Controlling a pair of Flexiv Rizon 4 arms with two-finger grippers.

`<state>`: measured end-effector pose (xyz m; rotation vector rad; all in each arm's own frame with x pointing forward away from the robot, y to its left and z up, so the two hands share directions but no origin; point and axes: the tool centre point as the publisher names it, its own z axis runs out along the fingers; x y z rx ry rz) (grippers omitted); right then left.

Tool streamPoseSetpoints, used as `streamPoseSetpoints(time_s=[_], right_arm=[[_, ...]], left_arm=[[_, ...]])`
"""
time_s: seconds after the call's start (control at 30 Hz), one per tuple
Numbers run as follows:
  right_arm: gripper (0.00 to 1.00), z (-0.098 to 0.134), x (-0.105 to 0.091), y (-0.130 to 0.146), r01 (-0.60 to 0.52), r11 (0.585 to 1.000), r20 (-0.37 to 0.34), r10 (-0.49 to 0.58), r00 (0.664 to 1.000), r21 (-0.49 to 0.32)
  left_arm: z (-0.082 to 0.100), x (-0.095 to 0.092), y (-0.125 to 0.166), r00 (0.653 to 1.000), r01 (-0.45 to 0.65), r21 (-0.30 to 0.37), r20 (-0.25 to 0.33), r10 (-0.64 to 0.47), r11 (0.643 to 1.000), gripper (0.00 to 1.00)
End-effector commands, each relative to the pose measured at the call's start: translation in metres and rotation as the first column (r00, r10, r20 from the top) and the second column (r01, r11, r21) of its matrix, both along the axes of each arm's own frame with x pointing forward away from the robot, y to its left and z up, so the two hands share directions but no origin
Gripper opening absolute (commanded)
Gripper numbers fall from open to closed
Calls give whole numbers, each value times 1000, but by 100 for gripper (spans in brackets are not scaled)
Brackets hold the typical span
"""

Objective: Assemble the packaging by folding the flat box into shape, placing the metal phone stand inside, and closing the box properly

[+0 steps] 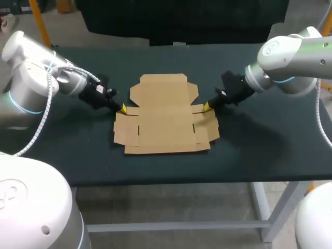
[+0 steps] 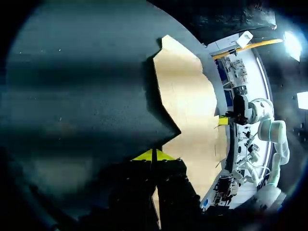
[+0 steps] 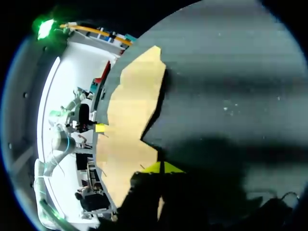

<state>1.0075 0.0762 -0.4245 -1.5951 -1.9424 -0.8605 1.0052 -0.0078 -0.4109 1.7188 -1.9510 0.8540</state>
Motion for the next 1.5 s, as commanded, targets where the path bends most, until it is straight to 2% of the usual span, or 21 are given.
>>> streamPoseSetpoints(time_s=[0.03,0.27,0.87,1.5], right_arm=[[0,2,0,1,-6,1000,2,6,1000,5],[0,4,-1,4,-11,1000,12,11,1000,6],[0,7,-3,11,-16,1000,27,16,1000,3],[0,12,-3,32,-34,996,48,38,998,-78]], left_arm=[[2,-6,-3,1000,0,4,13,0,1000,0],[4,-8,-1,1000,2,-9,21,-2,1000,0],[9,-6,-7,999,19,16,26,-20,1000,0],[15,-10,-17,1000,6,104,25,-8,995,0]])
